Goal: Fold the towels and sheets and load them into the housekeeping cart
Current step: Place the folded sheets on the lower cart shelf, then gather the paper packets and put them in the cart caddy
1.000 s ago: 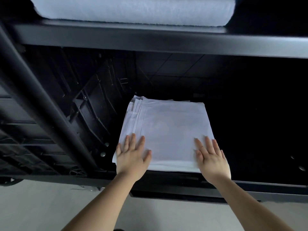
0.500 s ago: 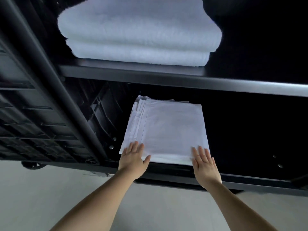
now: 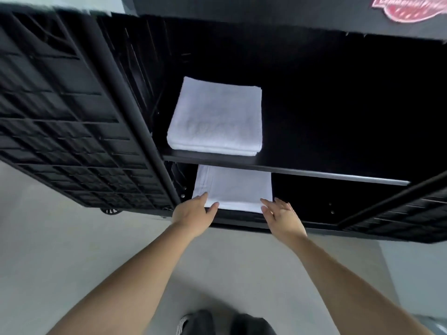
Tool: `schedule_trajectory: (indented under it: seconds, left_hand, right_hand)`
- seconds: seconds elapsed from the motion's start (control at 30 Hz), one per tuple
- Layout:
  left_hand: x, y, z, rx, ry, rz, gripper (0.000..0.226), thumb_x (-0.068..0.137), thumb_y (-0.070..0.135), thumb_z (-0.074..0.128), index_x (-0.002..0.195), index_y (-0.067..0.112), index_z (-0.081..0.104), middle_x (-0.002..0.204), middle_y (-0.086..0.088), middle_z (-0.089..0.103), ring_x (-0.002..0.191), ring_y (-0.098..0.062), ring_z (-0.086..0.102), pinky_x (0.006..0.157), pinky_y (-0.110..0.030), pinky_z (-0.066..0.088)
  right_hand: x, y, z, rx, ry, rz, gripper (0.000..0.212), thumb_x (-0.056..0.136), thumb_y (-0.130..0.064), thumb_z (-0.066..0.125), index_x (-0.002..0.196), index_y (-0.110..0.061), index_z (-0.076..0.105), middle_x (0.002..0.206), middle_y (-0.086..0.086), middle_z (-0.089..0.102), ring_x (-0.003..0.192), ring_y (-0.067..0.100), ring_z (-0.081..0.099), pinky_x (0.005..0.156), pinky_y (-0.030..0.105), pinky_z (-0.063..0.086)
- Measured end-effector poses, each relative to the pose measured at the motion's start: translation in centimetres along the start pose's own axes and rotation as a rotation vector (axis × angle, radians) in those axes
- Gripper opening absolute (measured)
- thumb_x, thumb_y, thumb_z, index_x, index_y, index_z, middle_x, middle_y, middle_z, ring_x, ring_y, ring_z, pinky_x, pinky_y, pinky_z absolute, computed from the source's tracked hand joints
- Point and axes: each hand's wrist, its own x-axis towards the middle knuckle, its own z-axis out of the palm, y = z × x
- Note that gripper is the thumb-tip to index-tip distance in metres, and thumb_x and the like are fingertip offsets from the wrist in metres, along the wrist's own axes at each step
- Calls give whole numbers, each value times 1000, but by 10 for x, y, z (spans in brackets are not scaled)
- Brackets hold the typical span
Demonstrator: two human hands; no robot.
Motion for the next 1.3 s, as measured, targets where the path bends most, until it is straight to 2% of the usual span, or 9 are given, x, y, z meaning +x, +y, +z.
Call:
schedule_trajectory:
  seconds: [0.2, 0.4, 0.57, 0.67, 0.83, 0.93, 1.07, 1.3]
  left_hand:
    - [-86, 26, -93, -32, 221, 7, 60, 97, 54, 33, 148, 23, 34, 137, 3, 55, 115, -20, 58, 85, -31, 46]
    - [-144, 49, -132, -104, 410, -30, 57, 97, 46, 45, 143, 14, 43, 105, -4, 67, 98, -24, 63, 81, -38, 50]
    - [-181, 49, -135, -154, 519, -128, 55, 96, 45, 48, 140, 11, 48, 117, -7, 67, 105, -24, 63, 83, -39, 51]
    - [-205, 38, -132, -181, 551, -265, 56, 97, 46, 44, 143, 16, 44, 131, -7, 60, 122, -22, 54, 95, -39, 41]
    - [-265, 6, -123, -156, 503, -524, 60, 97, 55, 26, 150, 27, 27, 152, 0, 38, 141, -18, 30, 114, -40, 24]
    - [-311, -14, -119, -160, 510, -666, 62, 97, 57, 22, 151, 29, 23, 154, 3, 34, 144, -20, 25, 116, -42, 20]
    - [-378, -41, -113, -177, 545, -874, 63, 96, 60, 21, 151, 30, 24, 155, 4, 32, 145, -19, 25, 117, -43, 21]
    - [-507, -70, -89, -214, 650, -1193, 63, 95, 58, 25, 150, 27, 29, 151, 3, 40, 142, -19, 30, 114, -43, 23]
  right_hand:
    - [-67, -69, -80, -21, 45, -72, 46, 101, -45, 31, 143, -32, 40, 146, -5, 43, 141, 15, 23, 117, 34, 20]
    - [-98, -118, -113, -115, 93, -233, 50, 101, -48, 26, 147, -30, 33, 148, -7, 39, 141, 17, 25, 118, 36, 17]
    - [-115, -145, -117, -188, 88, -393, 51, 101, -47, 24, 148, -28, 30, 150, -5, 37, 142, 17, 23, 119, 38, 12]
    - [-124, -163, -111, -213, 81, -506, 51, 101, -46, 26, 148, -27, 31, 150, -4, 37, 141, 16, 24, 119, 39, 13]
    - [-146, -213, -77, -264, -5, -711, 52, 101, -47, 26, 149, -28, 28, 152, -4, 34, 143, 15, 20, 119, 39, 10]
    - [-170, -247, -49, -287, -52, -842, 51, 101, -45, 29, 149, -26, 30, 152, -3, 35, 142, 16, 23, 119, 43, 9]
    - [-218, -289, -15, -293, -91, -1045, 50, 100, -42, 36, 145, -20, 40, 146, 2, 44, 137, 20, 35, 116, 49, 16]
    - [-321, -349, 47, -369, -233, -1373, 52, 100, -43, 32, 147, -20, 35, 148, 3, 40, 139, 18, 30, 115, 44, 18]
